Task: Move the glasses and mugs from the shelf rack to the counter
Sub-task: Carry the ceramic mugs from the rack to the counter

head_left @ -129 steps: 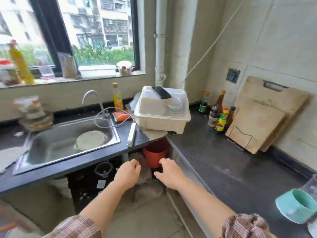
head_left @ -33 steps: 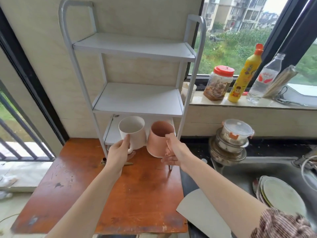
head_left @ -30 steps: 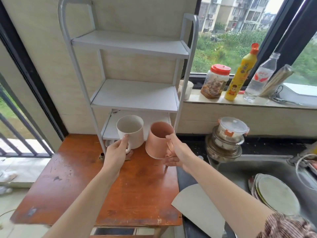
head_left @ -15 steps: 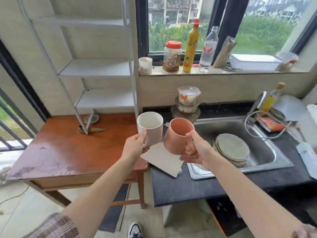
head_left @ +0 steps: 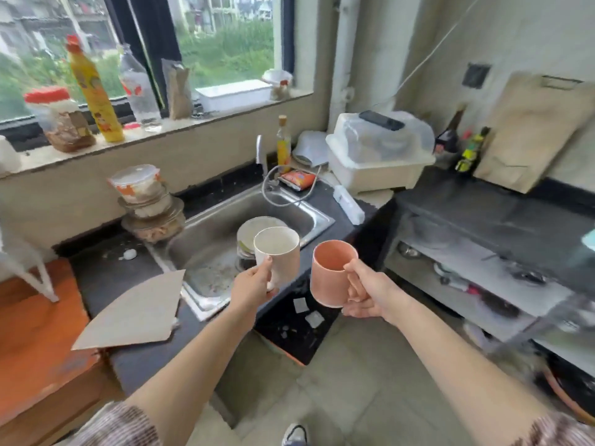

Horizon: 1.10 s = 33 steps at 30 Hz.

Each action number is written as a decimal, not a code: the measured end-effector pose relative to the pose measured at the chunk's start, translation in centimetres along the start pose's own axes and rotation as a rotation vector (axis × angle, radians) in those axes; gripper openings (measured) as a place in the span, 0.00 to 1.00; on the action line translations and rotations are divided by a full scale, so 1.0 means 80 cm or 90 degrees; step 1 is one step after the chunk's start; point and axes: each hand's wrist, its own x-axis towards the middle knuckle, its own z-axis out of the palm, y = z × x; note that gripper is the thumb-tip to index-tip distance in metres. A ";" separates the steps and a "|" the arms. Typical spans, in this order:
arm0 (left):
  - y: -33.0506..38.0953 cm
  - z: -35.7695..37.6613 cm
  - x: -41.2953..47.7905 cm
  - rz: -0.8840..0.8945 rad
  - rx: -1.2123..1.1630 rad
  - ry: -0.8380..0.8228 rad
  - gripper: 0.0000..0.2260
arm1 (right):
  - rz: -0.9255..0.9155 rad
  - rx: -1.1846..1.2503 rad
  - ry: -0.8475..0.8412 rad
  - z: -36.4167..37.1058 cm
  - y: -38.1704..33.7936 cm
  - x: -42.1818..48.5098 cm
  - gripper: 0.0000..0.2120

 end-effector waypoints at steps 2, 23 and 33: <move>-0.004 0.057 0.008 -0.005 0.018 -0.064 0.13 | 0.017 0.043 0.053 -0.049 0.013 -0.001 0.20; -0.055 0.666 0.054 -0.136 0.291 -0.443 0.16 | 0.200 0.301 0.406 -0.519 0.099 0.088 0.21; -0.087 0.908 -0.013 -0.148 0.368 -0.561 0.17 | 0.212 0.406 0.527 -0.739 0.152 0.079 0.24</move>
